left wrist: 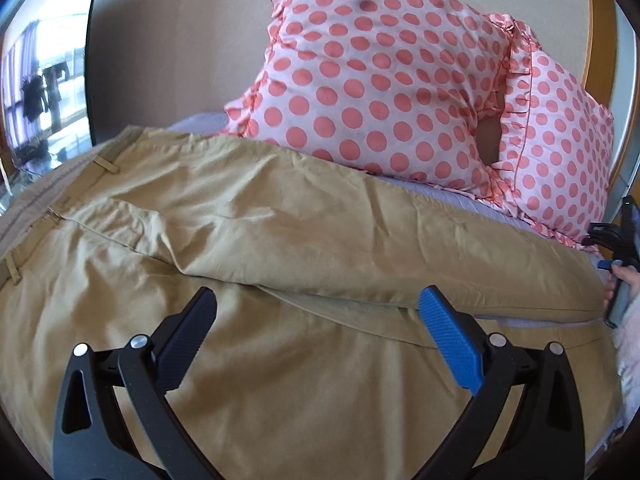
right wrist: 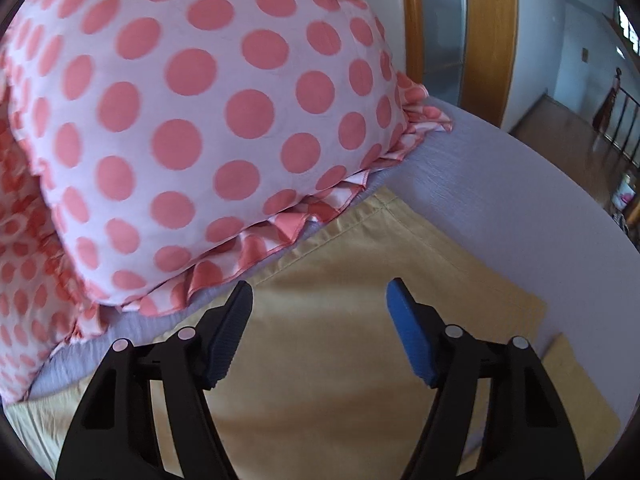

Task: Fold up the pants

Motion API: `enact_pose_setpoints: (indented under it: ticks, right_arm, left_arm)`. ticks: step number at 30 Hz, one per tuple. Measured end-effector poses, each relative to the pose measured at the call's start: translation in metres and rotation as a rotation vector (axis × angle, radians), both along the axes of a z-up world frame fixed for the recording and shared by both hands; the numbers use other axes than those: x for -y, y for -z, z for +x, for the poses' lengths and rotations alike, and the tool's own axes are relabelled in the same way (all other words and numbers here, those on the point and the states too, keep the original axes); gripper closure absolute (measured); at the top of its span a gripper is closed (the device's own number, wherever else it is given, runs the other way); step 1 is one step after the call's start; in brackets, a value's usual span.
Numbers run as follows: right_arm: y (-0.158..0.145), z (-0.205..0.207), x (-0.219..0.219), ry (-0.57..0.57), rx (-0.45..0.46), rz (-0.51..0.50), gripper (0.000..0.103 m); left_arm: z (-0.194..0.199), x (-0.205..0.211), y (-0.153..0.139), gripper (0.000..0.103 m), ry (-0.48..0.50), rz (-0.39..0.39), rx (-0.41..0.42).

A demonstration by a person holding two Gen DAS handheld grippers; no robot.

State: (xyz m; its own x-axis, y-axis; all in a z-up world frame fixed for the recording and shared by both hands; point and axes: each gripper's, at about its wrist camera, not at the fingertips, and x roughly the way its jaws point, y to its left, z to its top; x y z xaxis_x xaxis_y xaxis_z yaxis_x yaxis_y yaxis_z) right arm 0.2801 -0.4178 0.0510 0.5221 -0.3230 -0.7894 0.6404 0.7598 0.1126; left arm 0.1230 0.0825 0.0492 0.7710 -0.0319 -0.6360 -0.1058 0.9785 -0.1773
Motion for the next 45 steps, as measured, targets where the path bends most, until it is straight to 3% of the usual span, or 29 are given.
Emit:
enact_pose_setpoints:
  ticks: [2, 7, 10, 13, 15, 17, 20, 24, 26, 28, 31, 36, 39, 43, 44, 45]
  right_arm:
    - [0.009, 0.020, 0.006, 0.057, -0.038, -0.011, 0.031]
    - [0.035, 0.054, 0.014, 0.142, -0.149, -0.033, 0.030]
    - [0.038, 0.047, 0.012, 0.155, -0.104, -0.069, 0.040]
    - [0.035, 0.039, 0.016, 0.134, -0.049, -0.045, 0.084]
    - [0.034, 0.027, 0.027, 0.122, 0.004, 0.035, 0.096]
    - [0.033, 0.011, 0.035, 0.105, 0.083, 0.142, 0.098]
    - [0.017, -0.037, 0.033, 0.043, 0.261, 0.232, 0.099]
    - [-0.001, -0.145, 0.019, -0.041, 0.464, 0.329, 0.099]
    - [0.000, -0.192, 0.016, -0.038, 0.499, 0.360, 0.099]
    - [0.010, -0.222, 0.014, -0.014, 0.470, 0.384, 0.099]
    - [0.024, -0.231, 0.020, 0.017, 0.425, 0.503, 0.095]
    - [0.026, -0.234, 0.020, 0.032, 0.416, 0.534, 0.056]
    - [0.038, -0.229, 0.022, 0.057, 0.387, 0.586, 0.058]
    - [0.036, -0.228, 0.018, 0.073, 0.395, 0.572, 0.058]
    - [0.037, -0.226, 0.018, 0.075, 0.404, 0.558, 0.060]
    - [0.039, -0.224, 0.019, 0.072, 0.417, 0.553, 0.071]
  left_arm:
    - [0.001, -0.001, 0.004, 0.002, 0.020, -0.037, -0.010]
    - [0.003, 0.008, 0.007, 0.002, 0.065, -0.020, -0.021]
    - [0.003, 0.008, 0.008, 0.002, 0.077, -0.031, -0.025]
    - [0.007, 0.007, 0.011, 0.002, 0.073, -0.041, -0.047]
    - [0.008, 0.004, 0.012, 0.002, 0.065, -0.051, -0.056]
    - [0.008, 0.002, 0.013, 0.002, 0.056, -0.064, -0.058]
    - [0.008, 0.000, 0.013, 0.002, 0.050, -0.075, -0.057]
    - [0.006, -0.001, 0.011, 0.002, 0.049, -0.083, -0.047]
    - [0.005, -0.002, 0.011, 0.002, 0.047, -0.092, -0.041]
    - [0.004, -0.004, 0.009, 0.002, 0.050, -0.108, -0.026]
    - [-0.002, -0.007, 0.004, 0.002, 0.052, -0.132, 0.022]
    - [-0.033, -0.015, -0.011, 0.002, 0.052, -0.168, 0.142]
    - [-0.045, -0.024, -0.018, 0.002, 0.047, -0.194, 0.158]
    - [-0.050, -0.038, -0.021, 0.002, 0.049, -0.266, 0.178]
    - [-0.050, -0.040, -0.021, 0.002, 0.053, -0.278, 0.184]
    - [-0.050, -0.041, -0.022, 0.002, 0.056, -0.286, 0.188]
